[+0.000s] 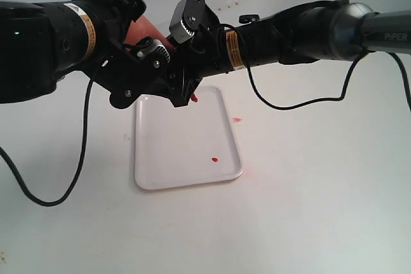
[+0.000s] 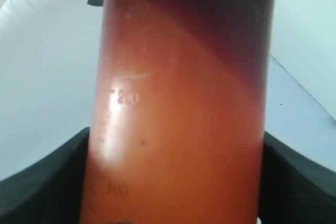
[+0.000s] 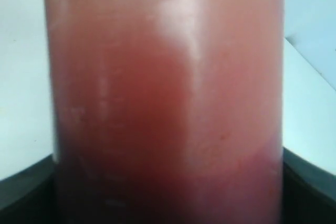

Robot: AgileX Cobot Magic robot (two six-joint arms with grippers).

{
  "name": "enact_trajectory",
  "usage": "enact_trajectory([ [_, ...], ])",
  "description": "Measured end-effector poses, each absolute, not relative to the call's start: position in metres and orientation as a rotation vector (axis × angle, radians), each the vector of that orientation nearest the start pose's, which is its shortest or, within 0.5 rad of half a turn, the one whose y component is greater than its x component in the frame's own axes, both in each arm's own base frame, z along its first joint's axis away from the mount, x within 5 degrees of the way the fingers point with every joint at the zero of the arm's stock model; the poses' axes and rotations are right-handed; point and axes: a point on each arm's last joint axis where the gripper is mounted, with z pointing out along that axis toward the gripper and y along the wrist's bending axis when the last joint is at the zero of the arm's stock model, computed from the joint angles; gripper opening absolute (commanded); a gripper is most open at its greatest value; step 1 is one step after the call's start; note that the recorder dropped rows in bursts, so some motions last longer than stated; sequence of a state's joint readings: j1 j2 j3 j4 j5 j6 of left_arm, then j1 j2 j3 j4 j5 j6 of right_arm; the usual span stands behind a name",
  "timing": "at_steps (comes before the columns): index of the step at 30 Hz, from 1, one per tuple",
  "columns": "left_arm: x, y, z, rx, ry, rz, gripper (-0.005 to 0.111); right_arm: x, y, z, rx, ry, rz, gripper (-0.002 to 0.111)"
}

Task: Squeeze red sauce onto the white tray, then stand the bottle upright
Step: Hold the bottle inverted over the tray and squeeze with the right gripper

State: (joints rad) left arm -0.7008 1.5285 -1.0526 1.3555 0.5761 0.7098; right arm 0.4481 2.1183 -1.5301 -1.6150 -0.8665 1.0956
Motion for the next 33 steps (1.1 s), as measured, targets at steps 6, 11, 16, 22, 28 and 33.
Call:
enact_trajectory([
  [6, 0.286, -0.178, 0.293, -2.915, -1.140, -1.792, 0.000, 0.385, 0.262, 0.212, -1.373, 1.478, 0.848, 0.026],
  [11, 0.286, -0.178, 0.293, -2.919, -1.138, -1.791, 0.000, 0.385, 0.263, 0.213, -1.357, 1.475, 0.873, 0.098],
  [16, 0.285, -0.177, 0.295, -2.910, -1.148, -1.799, 0.000, 0.382, 0.263, 0.214, -1.365, 1.459, 0.912, 0.093],
  [22, 0.285, -0.177, 0.296, -2.905, -1.152, -1.803, 0.000, 0.380, 0.263, 0.220, -1.367, 1.444, 0.915, 0.087],
  [28, 0.286, -0.176, 0.297, -2.899, -1.157, -1.810, 0.000, 0.380, 0.262, 0.229, -1.358, 1.436, 0.888, 0.037],
  [33, 0.286, -0.176, 0.297, -2.906, -1.158, -1.807, 0.000, 0.380, 0.261, 0.230, -1.374, 1.444, 0.858, 0.001],
])
